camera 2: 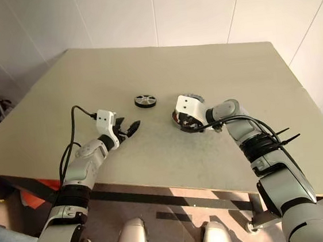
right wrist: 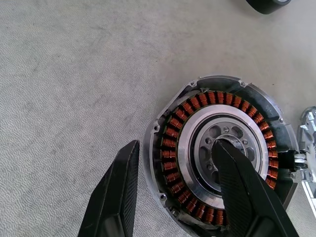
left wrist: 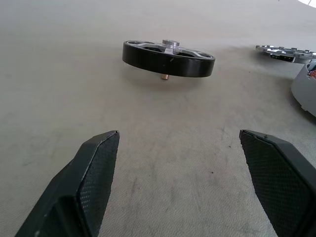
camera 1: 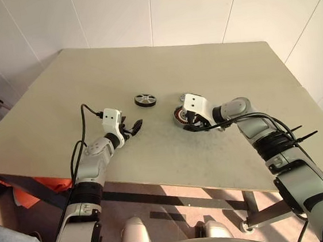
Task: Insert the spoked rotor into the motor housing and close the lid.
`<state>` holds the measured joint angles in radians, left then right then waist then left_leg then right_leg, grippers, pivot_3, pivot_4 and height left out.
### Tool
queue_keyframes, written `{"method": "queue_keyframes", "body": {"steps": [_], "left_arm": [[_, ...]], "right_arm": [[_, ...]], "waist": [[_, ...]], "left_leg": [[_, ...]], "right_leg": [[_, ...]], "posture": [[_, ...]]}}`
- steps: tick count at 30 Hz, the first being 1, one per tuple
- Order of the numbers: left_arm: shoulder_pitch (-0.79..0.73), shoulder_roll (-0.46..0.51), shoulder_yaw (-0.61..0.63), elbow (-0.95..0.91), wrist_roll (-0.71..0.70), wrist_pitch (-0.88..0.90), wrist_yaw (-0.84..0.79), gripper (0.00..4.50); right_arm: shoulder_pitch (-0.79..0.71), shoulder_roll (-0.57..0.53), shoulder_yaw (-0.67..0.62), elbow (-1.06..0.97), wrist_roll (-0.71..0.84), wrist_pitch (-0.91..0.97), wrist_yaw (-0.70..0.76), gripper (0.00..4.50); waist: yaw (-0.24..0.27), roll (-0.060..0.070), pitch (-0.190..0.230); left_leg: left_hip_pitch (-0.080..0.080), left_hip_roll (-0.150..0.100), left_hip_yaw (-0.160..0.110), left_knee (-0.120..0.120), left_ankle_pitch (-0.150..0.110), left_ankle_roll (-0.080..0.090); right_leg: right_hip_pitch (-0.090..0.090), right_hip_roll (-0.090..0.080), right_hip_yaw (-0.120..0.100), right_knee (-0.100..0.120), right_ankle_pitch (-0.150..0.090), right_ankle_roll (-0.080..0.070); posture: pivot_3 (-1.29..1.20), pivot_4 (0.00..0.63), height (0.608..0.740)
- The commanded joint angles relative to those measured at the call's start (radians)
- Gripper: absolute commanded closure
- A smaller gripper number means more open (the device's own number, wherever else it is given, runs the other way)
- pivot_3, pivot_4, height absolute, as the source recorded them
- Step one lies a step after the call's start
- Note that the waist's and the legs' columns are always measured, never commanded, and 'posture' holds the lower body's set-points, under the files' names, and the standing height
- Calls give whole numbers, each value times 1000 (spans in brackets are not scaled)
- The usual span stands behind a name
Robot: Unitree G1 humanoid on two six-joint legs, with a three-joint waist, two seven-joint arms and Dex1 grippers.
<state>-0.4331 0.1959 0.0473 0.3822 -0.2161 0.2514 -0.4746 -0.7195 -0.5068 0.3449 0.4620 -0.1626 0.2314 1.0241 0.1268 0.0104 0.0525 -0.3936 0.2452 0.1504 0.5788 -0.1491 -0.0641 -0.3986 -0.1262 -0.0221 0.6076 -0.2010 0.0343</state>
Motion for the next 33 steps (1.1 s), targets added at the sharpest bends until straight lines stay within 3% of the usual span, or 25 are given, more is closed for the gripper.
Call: {"method": "queue_keyframes", "body": {"steps": [1, 3, 7, 9, 33], "left_arm": [[-5, 0, 4, -43, -5, 2, 5, 388], [-6, 0, 4, -43, -5, 3, 5, 388], [-5, 3, 7, -45, -6, 5, 5, 388], [-5, 4, 8, -45, -6, 5, 5, 388], [-5, -12, -7, -35, -1, 1, 1, 388]], "right_arm": [[-24, -12, 27, 59, -33, 13, 19, 1834], [-34, -6, 30, 82, -34, 7, 19, 1834], [-42, 0, 30, 104, -32, 1, 19, 2550], [-40, -1, 26, 94, -28, 5, 22, 2617], [106, -72, -31, -454, 75, 299, 84, 2617]], "waist": [[0, 0, 0], [-1, 0, 0], [-3, -1, -1], [-4, -1, -1], [-3, 0, 0]], "left_leg": [[0, 0, 0, 0, 0, 0], [0, 0, 0, 0, 0, 0], [5, 0, 0, 0, 0, 0], [10, 0, 0, 0, 0, 0], [1, 0, 0, -4, 0, -1]], "right_leg": [[0, 0, 0, 0, 0, 0], [0, 0, 0, 0, 0, 0], [4, 0, 0, 1, 0, 0], [9, 0, 1, 1, 0, 0], [-2, 0, 1, -1, -1, 1]], "posture": [[0, 0, 740], [0, 0, 740], [0, 0, 740], [0, 0, 740], [0, 0, 740]]}}
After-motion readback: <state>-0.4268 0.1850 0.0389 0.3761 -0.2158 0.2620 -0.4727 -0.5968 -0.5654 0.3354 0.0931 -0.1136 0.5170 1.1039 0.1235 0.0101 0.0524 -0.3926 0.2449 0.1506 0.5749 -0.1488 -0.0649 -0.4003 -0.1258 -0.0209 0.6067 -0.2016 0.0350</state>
